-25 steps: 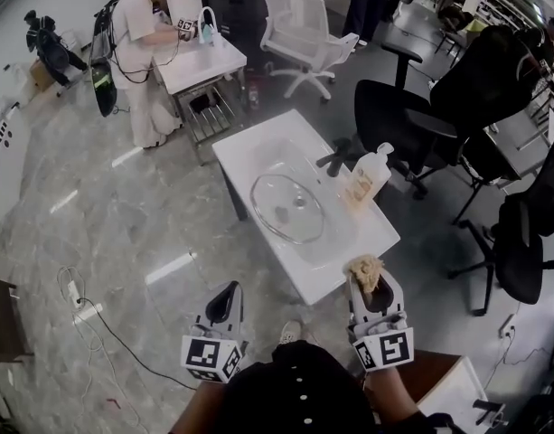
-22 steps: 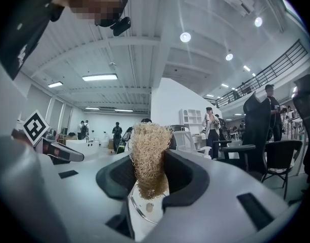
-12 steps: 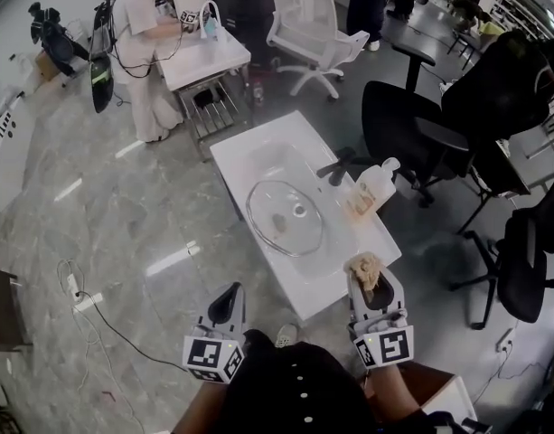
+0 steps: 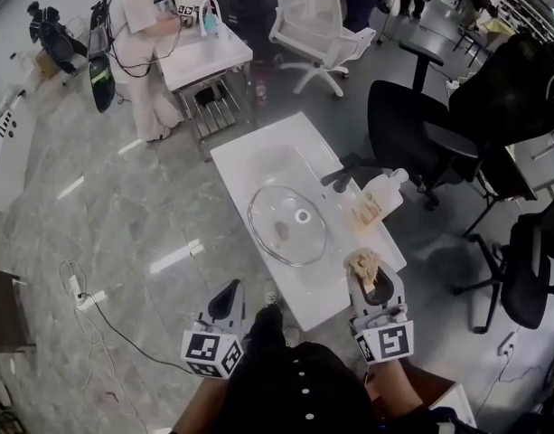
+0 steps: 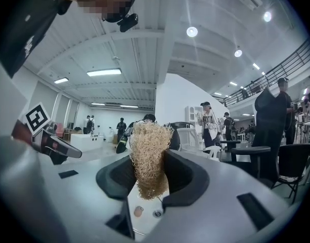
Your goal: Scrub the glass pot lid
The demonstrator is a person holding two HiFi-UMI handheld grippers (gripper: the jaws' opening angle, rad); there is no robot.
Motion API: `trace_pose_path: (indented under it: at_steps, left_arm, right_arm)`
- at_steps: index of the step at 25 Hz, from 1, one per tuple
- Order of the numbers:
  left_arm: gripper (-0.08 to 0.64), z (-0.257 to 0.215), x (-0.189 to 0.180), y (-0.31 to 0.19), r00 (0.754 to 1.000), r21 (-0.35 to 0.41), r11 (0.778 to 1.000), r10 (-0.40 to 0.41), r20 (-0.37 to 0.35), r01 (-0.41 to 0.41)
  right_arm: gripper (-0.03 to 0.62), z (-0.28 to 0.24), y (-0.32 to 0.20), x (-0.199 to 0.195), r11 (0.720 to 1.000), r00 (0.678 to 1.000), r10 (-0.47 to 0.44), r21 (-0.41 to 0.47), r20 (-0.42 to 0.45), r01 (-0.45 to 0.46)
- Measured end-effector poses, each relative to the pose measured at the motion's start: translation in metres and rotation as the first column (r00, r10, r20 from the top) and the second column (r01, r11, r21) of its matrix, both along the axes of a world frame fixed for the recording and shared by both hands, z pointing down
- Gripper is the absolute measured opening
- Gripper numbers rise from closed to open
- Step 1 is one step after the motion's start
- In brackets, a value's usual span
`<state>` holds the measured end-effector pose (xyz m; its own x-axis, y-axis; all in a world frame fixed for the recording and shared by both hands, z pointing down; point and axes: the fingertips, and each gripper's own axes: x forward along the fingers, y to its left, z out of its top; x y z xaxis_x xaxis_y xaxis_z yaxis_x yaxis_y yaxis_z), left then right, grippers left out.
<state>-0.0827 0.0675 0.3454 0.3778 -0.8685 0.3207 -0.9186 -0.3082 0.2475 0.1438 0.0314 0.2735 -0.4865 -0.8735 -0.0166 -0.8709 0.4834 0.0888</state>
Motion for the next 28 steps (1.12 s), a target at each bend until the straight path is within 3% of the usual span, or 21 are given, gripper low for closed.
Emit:
trace_pose_path:
  at_steps: [11,14,19,24,28]
  left_arm:
    - [0.028,0.042,-0.007,-0.068,0.998,-0.145,0.989,0.031,-0.061,-0.039]
    - [0.028,0.06,-0.011,-0.084,0.996,-0.204,0.977,0.035,-0.088,-0.053]
    - [0.029,0.092,-0.013,-0.119,0.989,-0.252,0.964,0.045,-0.138,-0.079]
    - [0.026,0.122,-0.014,-0.148,0.977,-0.289,0.952,0.041,-0.211,-0.103]
    - [0.025,0.127,-0.018,-0.156,0.966,-0.239,0.964,0.051,-0.254,-0.114]
  right_arm:
    - [0.15,0.028,-0.074,-0.02,0.999,0.996,-0.035,-0.03,-0.077,0.033]
    - [0.15,0.045,-0.094,-0.029,0.999,0.988,-0.047,-0.032,-0.146,0.043]
    - [0.15,0.1,-0.129,-0.038,0.992,0.905,-0.115,-0.087,-0.409,0.086]
    - [0.15,0.147,-0.165,-0.049,0.985,0.858,-0.16,-0.137,-0.488,0.105]
    - [0.15,0.173,-0.174,-0.064,0.975,0.808,-0.213,-0.17,-0.55,0.141]
